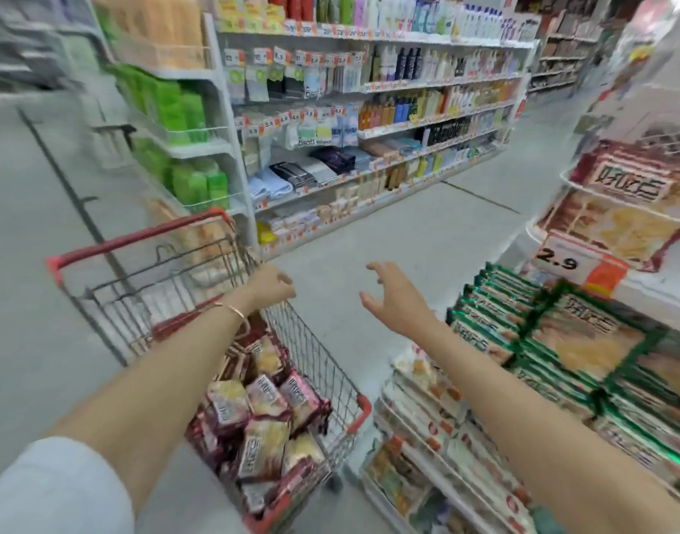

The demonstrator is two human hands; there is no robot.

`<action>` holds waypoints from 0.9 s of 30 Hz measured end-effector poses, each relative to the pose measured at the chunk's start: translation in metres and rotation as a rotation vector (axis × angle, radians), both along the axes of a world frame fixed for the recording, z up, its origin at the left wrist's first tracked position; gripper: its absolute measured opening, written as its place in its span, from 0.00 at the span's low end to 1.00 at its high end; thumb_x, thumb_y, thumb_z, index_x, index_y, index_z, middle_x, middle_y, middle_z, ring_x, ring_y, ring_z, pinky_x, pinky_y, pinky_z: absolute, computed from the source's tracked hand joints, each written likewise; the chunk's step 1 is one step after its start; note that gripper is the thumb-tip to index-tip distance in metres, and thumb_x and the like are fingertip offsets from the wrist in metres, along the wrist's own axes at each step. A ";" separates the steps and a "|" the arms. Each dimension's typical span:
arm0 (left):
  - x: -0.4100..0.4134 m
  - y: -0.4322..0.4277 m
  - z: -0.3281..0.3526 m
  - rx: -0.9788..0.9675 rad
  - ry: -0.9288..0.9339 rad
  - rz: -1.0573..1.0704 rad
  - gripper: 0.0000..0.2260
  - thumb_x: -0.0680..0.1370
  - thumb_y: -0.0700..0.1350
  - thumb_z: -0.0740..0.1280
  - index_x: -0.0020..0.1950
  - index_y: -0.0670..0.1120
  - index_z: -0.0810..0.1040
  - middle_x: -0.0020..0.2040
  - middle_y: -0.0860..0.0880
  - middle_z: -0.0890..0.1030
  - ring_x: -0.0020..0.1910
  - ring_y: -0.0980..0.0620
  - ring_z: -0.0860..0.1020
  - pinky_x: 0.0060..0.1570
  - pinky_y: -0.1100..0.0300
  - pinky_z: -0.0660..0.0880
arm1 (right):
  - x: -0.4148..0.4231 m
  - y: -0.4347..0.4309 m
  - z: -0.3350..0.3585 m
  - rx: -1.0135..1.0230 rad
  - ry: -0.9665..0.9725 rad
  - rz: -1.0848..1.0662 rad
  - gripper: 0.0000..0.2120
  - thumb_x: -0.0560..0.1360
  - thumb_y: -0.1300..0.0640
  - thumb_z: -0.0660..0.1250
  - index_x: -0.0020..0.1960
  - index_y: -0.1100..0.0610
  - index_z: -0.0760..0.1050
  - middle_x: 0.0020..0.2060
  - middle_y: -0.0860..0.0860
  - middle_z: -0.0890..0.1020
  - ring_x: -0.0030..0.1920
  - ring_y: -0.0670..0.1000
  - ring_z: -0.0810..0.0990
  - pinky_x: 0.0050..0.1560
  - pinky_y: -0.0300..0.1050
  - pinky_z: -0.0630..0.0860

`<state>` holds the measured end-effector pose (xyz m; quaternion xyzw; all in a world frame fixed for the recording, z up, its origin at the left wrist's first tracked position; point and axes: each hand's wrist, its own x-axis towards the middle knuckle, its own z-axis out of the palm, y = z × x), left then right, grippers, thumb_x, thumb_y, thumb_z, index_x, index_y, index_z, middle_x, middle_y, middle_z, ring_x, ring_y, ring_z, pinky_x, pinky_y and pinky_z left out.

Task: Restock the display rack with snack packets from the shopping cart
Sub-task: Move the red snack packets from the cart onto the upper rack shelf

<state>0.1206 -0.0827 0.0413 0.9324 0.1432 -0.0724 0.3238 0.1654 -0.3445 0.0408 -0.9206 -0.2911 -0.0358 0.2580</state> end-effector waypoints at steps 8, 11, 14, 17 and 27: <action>-0.106 0.077 -0.102 -0.152 0.203 0.227 0.04 0.79 0.39 0.65 0.44 0.46 0.75 0.42 0.47 0.71 0.39 0.48 0.69 0.40 0.57 0.69 | -0.056 0.133 -0.127 -0.211 0.378 0.197 0.27 0.79 0.52 0.66 0.75 0.58 0.64 0.71 0.56 0.69 0.65 0.56 0.74 0.65 0.49 0.70; -0.123 0.088 -0.132 -0.250 0.253 0.300 0.06 0.79 0.38 0.64 0.43 0.46 0.73 0.51 0.51 0.74 0.29 0.50 0.66 0.29 0.61 0.68 | -0.057 0.157 -0.165 -0.300 0.492 0.236 0.24 0.79 0.54 0.65 0.73 0.59 0.67 0.70 0.57 0.72 0.63 0.56 0.76 0.63 0.49 0.72; -0.129 0.094 -0.164 -0.333 0.287 0.406 0.04 0.80 0.38 0.63 0.46 0.42 0.76 0.67 0.42 0.77 0.23 0.56 0.63 0.24 0.64 0.65 | -0.048 0.168 -0.206 -0.434 0.625 0.252 0.21 0.79 0.55 0.64 0.71 0.59 0.71 0.65 0.57 0.77 0.58 0.56 0.79 0.59 0.51 0.77; -0.126 0.092 -0.185 -0.342 0.281 0.530 0.10 0.78 0.36 0.60 0.37 0.44 0.70 0.44 0.40 0.77 0.24 0.55 0.62 0.23 0.64 0.62 | -0.033 0.172 -0.251 -0.549 0.739 0.282 0.24 0.80 0.58 0.64 0.75 0.59 0.65 0.70 0.56 0.74 0.67 0.58 0.75 0.66 0.49 0.73; -0.116 0.097 -0.226 -0.467 0.276 0.851 0.06 0.80 0.38 0.61 0.46 0.44 0.76 0.40 0.43 0.72 0.34 0.49 0.70 0.49 0.64 0.73 | -0.040 0.209 -0.355 -0.722 0.995 0.465 0.39 0.79 0.66 0.65 0.81 0.55 0.46 0.78 0.58 0.60 0.67 0.58 0.72 0.61 0.44 0.77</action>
